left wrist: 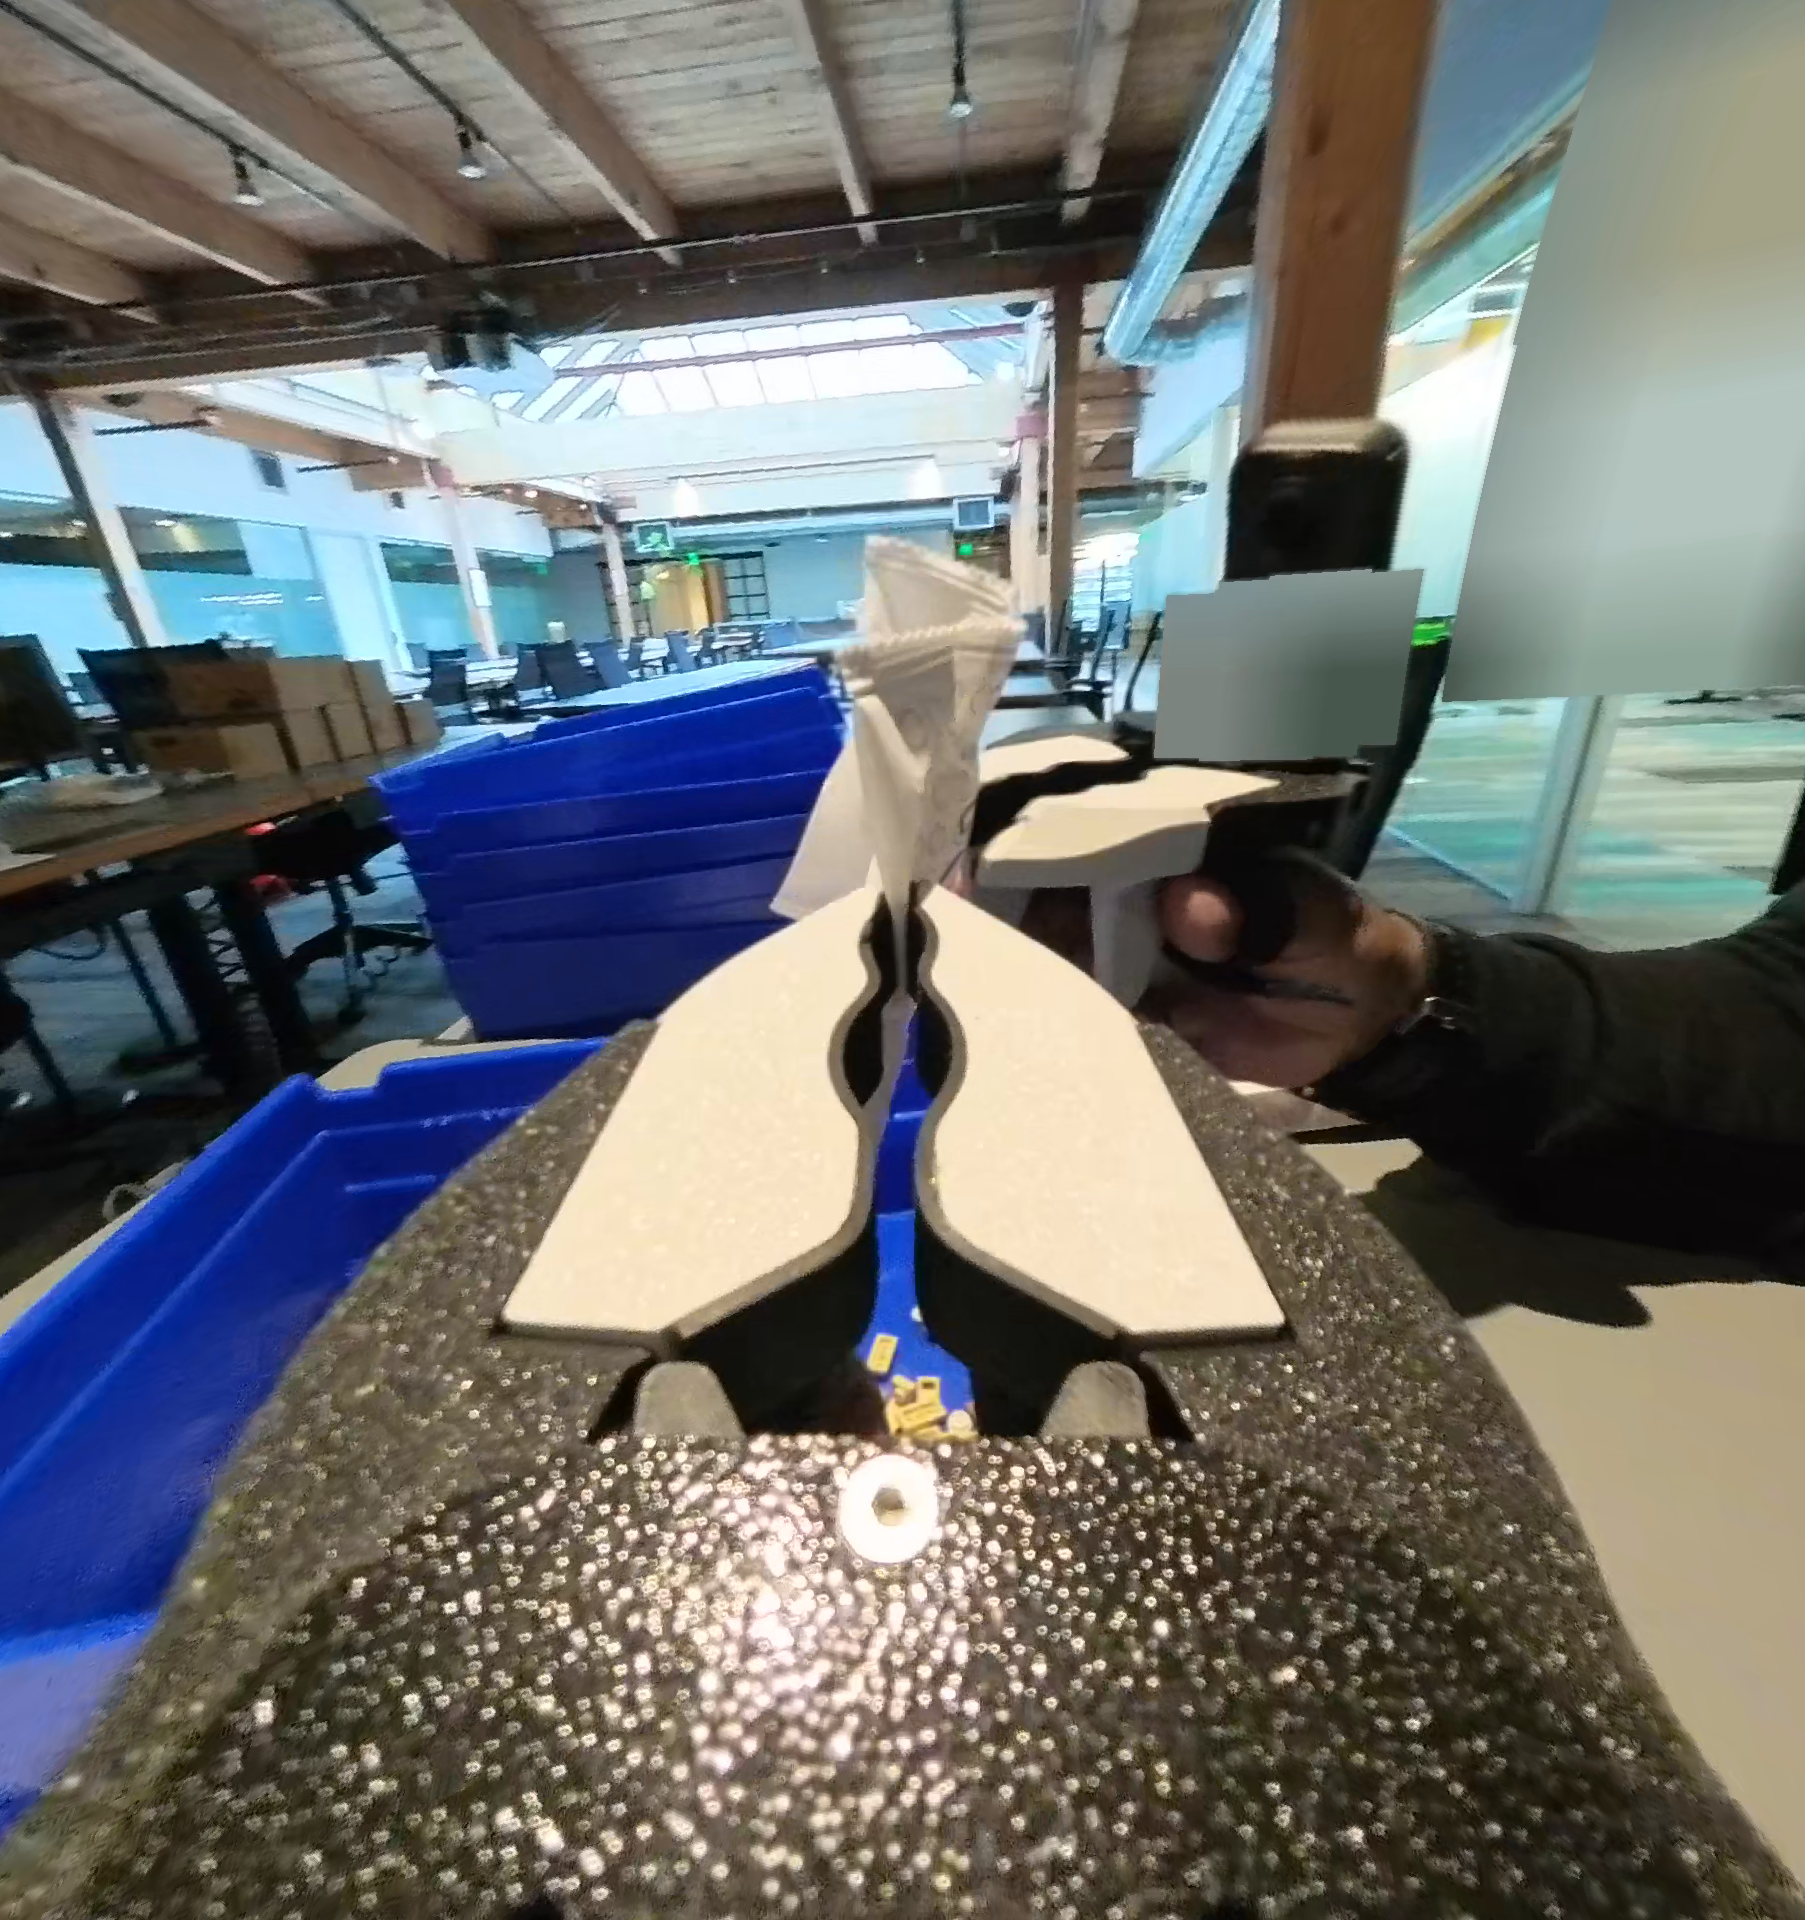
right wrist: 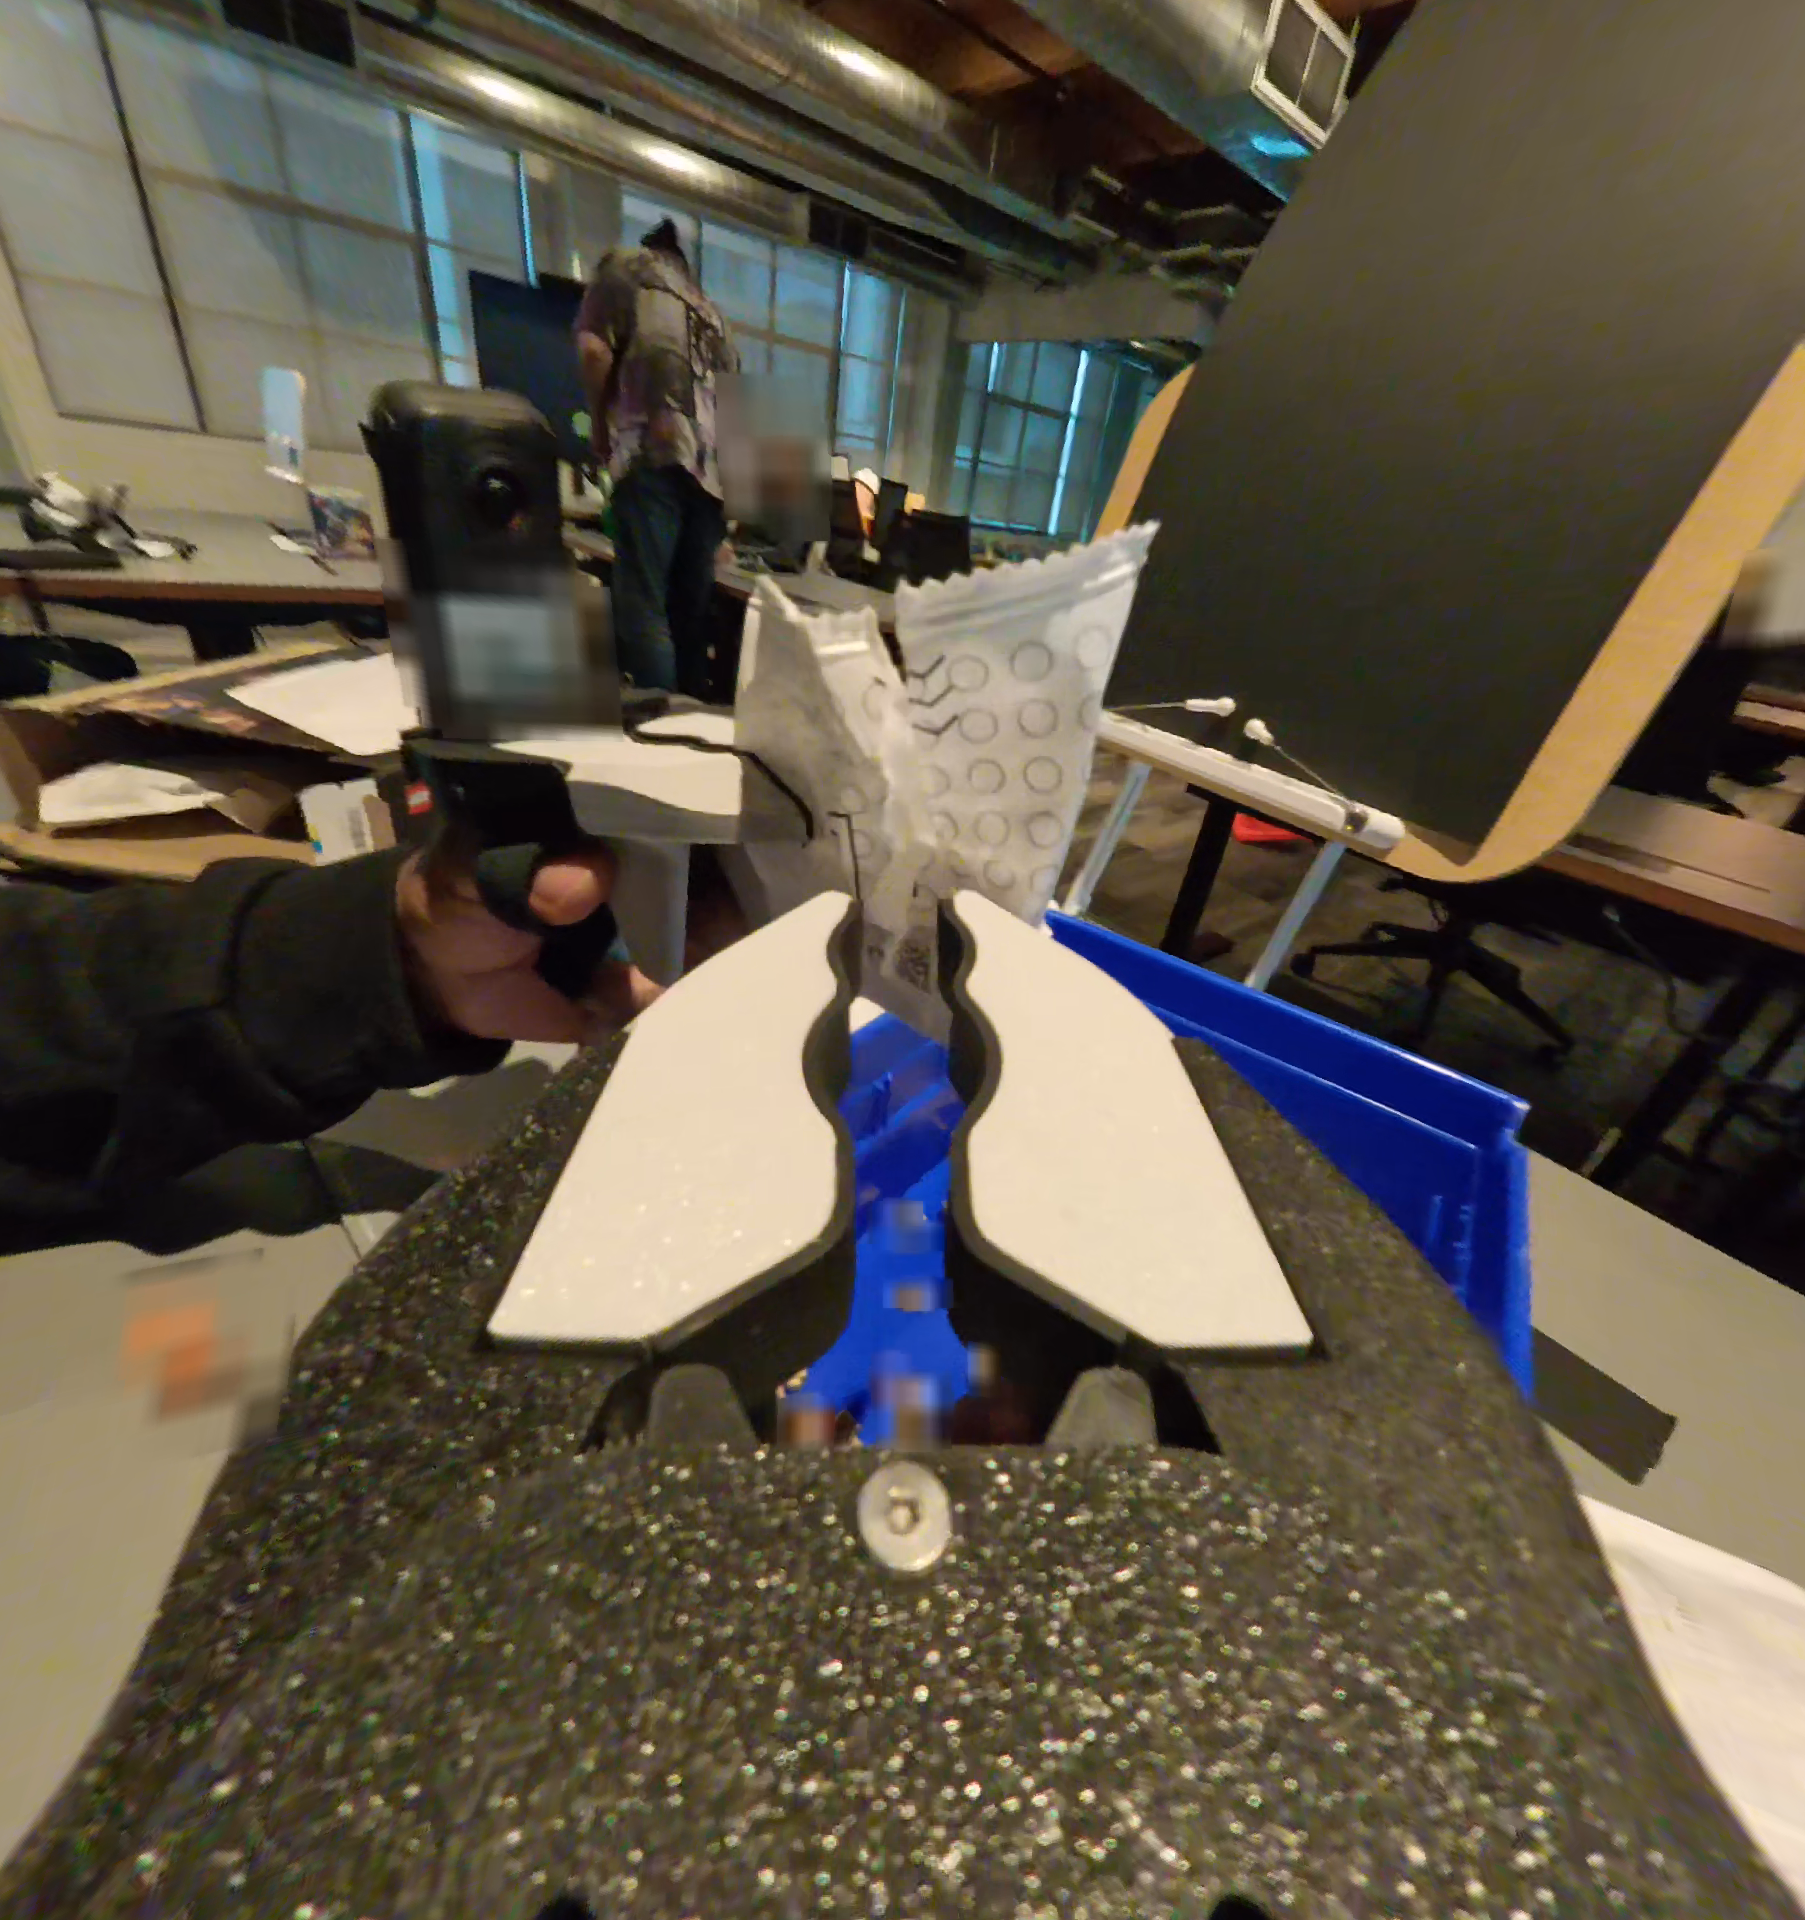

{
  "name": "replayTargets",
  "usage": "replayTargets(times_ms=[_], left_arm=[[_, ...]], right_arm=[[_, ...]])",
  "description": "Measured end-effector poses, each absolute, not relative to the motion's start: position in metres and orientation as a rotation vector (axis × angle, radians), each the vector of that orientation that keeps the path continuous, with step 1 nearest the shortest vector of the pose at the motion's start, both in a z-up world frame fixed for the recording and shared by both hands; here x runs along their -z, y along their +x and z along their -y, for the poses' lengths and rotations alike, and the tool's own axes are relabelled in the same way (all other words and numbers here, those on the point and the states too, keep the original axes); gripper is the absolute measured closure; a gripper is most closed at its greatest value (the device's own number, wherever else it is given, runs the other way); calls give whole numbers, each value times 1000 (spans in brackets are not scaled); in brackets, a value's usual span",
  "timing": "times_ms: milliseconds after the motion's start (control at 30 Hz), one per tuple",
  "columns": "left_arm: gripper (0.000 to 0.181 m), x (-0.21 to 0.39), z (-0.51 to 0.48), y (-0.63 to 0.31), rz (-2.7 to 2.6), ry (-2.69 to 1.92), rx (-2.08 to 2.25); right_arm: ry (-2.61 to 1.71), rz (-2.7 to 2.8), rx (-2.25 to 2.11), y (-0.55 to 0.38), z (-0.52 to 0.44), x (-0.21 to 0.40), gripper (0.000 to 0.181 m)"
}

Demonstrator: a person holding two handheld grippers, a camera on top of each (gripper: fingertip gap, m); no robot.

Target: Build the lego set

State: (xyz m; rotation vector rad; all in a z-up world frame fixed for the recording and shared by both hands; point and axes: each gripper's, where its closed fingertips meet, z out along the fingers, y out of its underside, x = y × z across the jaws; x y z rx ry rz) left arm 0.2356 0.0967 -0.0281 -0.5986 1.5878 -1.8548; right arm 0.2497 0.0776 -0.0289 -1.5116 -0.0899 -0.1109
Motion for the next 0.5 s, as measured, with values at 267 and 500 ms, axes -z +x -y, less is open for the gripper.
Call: replayTargets(times_ms=[267,500], left_arm=[[181,26,-91,223,-1600,-530,2046],[181,30,-83,214,-1636,-462,2109]], right_arm=[[-1529,87,99,253,-78,35,167],[-1521,117,80,247,-78,34,163]])
